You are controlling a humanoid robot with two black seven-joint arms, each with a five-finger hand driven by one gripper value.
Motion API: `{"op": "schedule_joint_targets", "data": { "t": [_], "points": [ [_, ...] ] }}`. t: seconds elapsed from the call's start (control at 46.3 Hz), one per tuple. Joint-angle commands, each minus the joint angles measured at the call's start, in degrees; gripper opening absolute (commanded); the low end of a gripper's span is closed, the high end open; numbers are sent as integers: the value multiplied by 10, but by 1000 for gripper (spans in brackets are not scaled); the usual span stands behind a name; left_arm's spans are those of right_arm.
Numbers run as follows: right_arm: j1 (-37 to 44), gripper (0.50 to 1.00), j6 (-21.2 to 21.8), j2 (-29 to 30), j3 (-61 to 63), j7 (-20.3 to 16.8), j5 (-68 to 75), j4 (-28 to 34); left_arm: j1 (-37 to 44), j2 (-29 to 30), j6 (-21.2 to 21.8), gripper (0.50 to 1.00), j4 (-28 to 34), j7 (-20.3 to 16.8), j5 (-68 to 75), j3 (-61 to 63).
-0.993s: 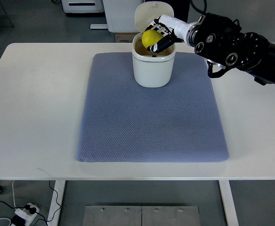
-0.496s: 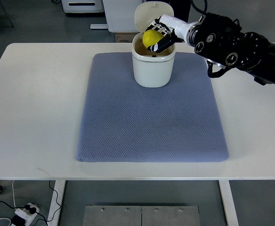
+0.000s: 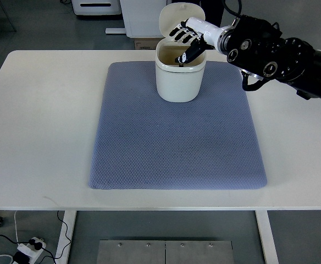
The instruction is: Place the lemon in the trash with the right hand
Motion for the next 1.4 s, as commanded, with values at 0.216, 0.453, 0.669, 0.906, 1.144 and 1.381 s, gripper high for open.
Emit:
{"op": "schedule_joint_targets", "data": {
  "t": [0.216,0.453,0.669,0.906,1.144,1.381],
  "points": [
    [5,535,2,-3,0,2,0,3,0,0,0,1000,0,0,0,0],
    [15,537,13,-22,0,6,-1,9,0,0,0,1000,1,0,0,0],
    [25,537,35,-85,1,18,-5,36,0,0,0,1000,0,0,0,0],
    [31,546,37,-142,2,22,-6,69,0,0,0,1000,0,0,0,0],
    [7,911,37,-188,54,8,-4,68,0,0,0,1000,1,0,0,0],
    [-46,1000,36,-236,147,4,-5,66,0,0,0,1000,0,0,0,0]
  ]
}}
